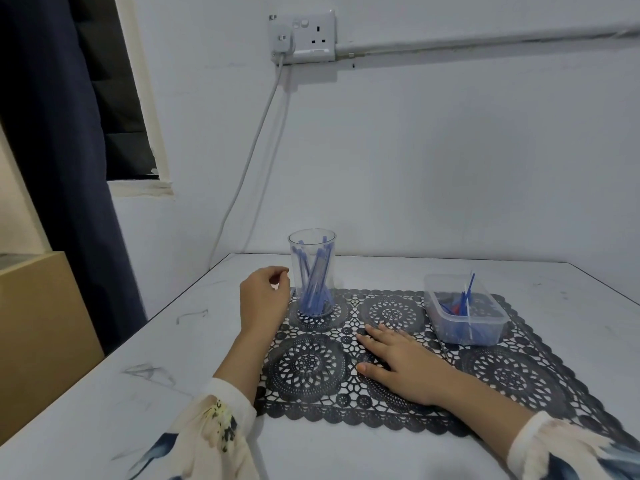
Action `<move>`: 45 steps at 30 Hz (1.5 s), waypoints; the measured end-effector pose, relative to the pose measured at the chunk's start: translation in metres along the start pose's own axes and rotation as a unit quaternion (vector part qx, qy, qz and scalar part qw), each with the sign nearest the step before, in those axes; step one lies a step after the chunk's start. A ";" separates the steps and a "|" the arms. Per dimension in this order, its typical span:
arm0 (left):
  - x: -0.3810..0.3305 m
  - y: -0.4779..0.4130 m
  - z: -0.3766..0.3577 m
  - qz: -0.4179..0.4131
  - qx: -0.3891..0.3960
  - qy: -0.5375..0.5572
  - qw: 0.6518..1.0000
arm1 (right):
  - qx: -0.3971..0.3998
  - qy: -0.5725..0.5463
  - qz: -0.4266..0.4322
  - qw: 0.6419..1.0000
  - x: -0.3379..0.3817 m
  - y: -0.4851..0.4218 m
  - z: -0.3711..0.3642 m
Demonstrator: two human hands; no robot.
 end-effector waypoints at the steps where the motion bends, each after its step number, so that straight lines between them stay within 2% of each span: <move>1: -0.006 -0.001 0.005 -0.005 -0.010 0.012 1.000 | 0.000 0.002 0.000 1.000 0.000 0.000 0.000; 7: -0.044 -0.010 0.013 -0.040 -0.026 0.027 0.998 | 0.000 -0.001 0.001 1.000 0.002 0.002 0.001; 11: -0.077 -0.030 -0.011 -0.087 0.017 -0.071 0.994 | -0.004 -0.003 0.003 1.000 0.001 0.001 0.002; 14: -0.089 -0.053 -0.036 -0.084 0.081 -0.168 0.979 | -0.006 -0.004 0.004 1.000 0.001 0.001 0.002; 18: -0.083 -0.072 -0.070 -0.054 0.195 -0.270 0.941 | -0.007 -0.004 0.005 1.000 0.001 0.000 0.000; 21: -0.080 -0.079 -0.086 -0.045 0.241 -0.358 0.901 | -0.010 -0.005 0.004 1.000 -0.001 -0.001 0.000; 24: -0.081 -0.077 -0.092 -0.048 0.255 -0.447 0.856 | -0.012 -0.006 0.006 1.000 -0.002 -0.001 0.001; 27: -0.086 -0.074 -0.097 -0.066 0.251 -0.500 0.826 | -0.010 -0.005 0.007 1.000 -0.002 -0.001 0.000; 32: -0.094 -0.064 -0.098 -0.105 0.245 -0.540 0.798 | -0.010 -0.003 0.007 1.000 -0.003 -0.001 0.000; 34: -0.101 -0.065 -0.096 -0.111 0.242 -0.528 0.807 | -0.011 -0.002 0.008 1.000 -0.002 -0.001 0.000; 38: -0.116 -0.072 -0.087 -0.108 0.235 -0.432 0.864 | -0.010 -0.003 0.009 1.000 -0.001 -0.001 0.001; 42: -0.118 -0.074 -0.065 -0.093 0.153 -0.330 0.927 | -0.009 -0.003 0.007 1.000 -0.003 0.001 0.000; 45: -0.125 -0.065 -0.033 -0.089 0.072 -0.160 0.980 | -0.005 -0.009 0.009 1.000 0.000 0.001 0.001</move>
Point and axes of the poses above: each hand's wrist, its own y-axis away from the middle knuckle, its own z-axis out of the back of the hand, x = y × z, the point moved 10 cm from there along -y, towards the middle knuckle, and after that the axes turned 12 degrees about z, right-handed, at the moved point
